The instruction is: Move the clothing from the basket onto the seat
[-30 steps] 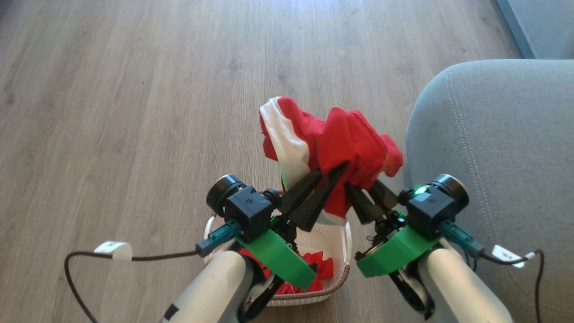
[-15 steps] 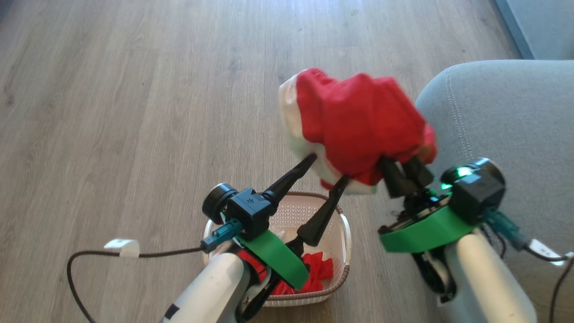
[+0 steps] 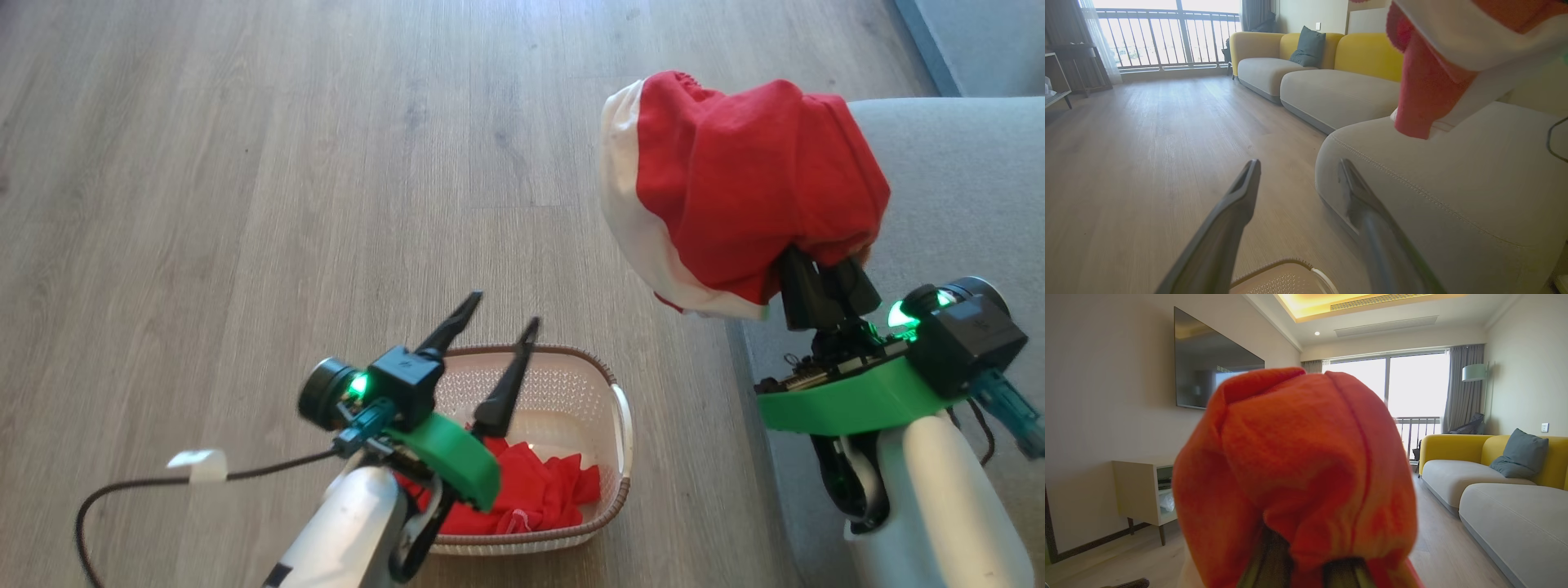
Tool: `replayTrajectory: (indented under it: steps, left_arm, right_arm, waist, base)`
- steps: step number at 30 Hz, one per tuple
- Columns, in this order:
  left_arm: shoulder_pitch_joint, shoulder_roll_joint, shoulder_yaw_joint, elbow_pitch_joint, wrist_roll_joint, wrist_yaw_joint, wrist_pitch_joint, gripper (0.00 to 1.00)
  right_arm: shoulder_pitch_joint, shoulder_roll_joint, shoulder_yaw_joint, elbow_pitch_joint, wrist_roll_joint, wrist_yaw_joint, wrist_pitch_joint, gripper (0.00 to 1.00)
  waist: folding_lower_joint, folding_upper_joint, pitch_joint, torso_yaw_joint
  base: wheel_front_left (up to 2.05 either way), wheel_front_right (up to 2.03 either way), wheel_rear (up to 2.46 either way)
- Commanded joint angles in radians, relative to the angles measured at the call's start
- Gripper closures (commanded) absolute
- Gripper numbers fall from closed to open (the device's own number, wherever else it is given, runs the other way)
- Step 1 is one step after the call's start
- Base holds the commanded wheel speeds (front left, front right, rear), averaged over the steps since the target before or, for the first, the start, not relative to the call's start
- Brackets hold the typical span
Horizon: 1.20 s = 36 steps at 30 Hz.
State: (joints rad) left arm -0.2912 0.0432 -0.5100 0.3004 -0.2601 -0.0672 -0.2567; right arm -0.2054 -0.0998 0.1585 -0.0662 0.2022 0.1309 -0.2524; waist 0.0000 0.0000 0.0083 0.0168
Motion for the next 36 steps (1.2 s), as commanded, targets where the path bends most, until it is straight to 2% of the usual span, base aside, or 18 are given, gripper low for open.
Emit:
replayTrajectory:
  steps: [1, 15, 30, 36]
  left_arm:
    - [-0.007, 0.007, 0.063, -0.023, 0.017, 0.013, -0.005, 0.0]
    - [0.084, 0.007, 0.198, 0.01, 0.045, 0.025, -0.005, 0.0]
    - [0.124, 0.007, 0.236, -0.004, 0.085, 0.022, -0.005, 0.0]
    - [0.127, 0.007, 0.27, -0.005, 0.083, 0.047, -0.005, 0.0]
  right_arm:
    - [-0.011, -0.004, 0.007, -0.047, -0.005, 0.0, -0.009, 1.0]
    - [0.036, -0.003, -0.06, -0.064, -0.004, 0.0, -0.009, 1.0]
    - [0.07, 0.002, -0.1, -0.059, -0.008, 0.0, -0.009, 1.0]
    - [0.072, 0.003, -0.11, -0.057, -0.008, 0.0, -0.009, 1.0]
  waist:
    - [0.0, 0.0, 0.0, -0.003]
    - [0.0, 0.0, -0.014, -0.016]
    - [0.0, 0.0, -0.005, -0.025]
    - [0.0, 0.0, 0.001, -0.03]
  base:
    - [0.0, 0.0, 0.0]
    - [0.0, 0.0, 0.0]
    - [0.0, 0.0, 0.0]
    - [0.0, 0.0, 0.0]
